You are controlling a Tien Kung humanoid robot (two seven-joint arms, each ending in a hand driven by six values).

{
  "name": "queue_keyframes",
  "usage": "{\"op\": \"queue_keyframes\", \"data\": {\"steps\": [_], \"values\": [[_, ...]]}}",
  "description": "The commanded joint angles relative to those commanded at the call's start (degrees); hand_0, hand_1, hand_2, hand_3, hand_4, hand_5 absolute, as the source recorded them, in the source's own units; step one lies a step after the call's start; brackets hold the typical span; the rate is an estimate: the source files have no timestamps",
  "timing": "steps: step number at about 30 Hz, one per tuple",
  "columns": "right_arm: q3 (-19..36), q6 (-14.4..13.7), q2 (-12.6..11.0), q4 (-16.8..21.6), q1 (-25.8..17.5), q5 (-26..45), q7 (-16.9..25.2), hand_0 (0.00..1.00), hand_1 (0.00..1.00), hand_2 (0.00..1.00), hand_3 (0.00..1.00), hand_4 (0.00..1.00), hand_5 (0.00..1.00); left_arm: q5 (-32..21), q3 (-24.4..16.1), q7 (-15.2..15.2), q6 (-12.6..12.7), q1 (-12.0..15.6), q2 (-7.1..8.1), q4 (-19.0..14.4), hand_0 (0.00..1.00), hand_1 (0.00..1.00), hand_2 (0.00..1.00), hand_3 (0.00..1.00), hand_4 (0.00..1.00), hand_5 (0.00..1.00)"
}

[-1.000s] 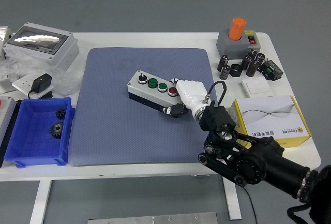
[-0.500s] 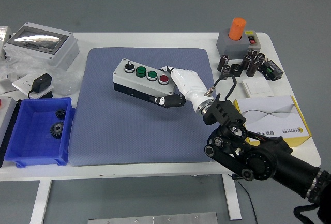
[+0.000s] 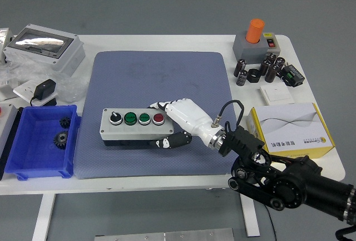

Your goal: Pick up the button,place it on the desk,press the button,press the button

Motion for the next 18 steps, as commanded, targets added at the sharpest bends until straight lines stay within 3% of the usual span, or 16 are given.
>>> {"op": "queue_keyframes", "data": {"steps": [2,11,18], "values": [[-0.01,-0.29,0.26,-0.98,-0.05,-0.45,-0.08,0.292,0.367,0.364,0.32,0.139,0.002,0.04,0.0,-0.03,-0.04,-0.01,-0.06,0.01,0.713,0.691,0.691,0.83,0.451,0.837],[1.04,-1.9,1.08,-3.59,-0.66,-0.62,-0.18,0.296,0.369,0.358,0.326,0.142,0.002,0.08,0.03,-0.04,-0.1,0.02,-0.2,0.04,0.712,0.69,0.691,0.831,0.452,0.837],[1.62,-0.14,1.01,-3.58,-0.91,-0.13,-0.02,0.293,0.366,0.359,0.336,0.154,0.002,0.16,-0.04,-0.1,0.08,0.08,-0.17,-0.01,0.713,0.69,0.69,0.831,0.453,0.838]]}}
